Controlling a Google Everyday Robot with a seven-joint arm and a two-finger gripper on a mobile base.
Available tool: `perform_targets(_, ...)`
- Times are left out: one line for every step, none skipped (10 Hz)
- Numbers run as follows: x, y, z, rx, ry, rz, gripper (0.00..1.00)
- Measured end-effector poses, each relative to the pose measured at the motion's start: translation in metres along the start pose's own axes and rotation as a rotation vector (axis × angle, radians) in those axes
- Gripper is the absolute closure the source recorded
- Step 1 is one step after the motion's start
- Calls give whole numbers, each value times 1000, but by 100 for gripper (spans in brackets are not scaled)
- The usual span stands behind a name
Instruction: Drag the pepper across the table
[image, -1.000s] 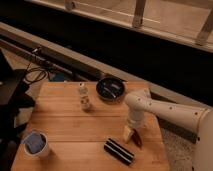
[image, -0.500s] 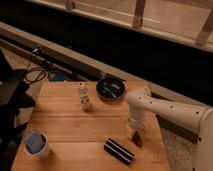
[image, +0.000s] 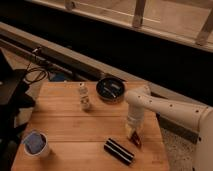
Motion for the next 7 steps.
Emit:
perform_targets(-1, 8, -2, 2, 2, -11, 98)
perform_targets(-1, 9, -2, 4, 2, -13, 98)
perform_targets(4, 8, -2, 7, 4, -13, 98)
perform_targets(9, 7, -3, 10, 5, -19, 98)
perform_targets(11, 11, -4, 12, 5, -29, 98)
perform_targets(12, 14, -5, 15, 5, -35, 98)
perform_targets(13, 15, -6, 17, 5, -38, 98)
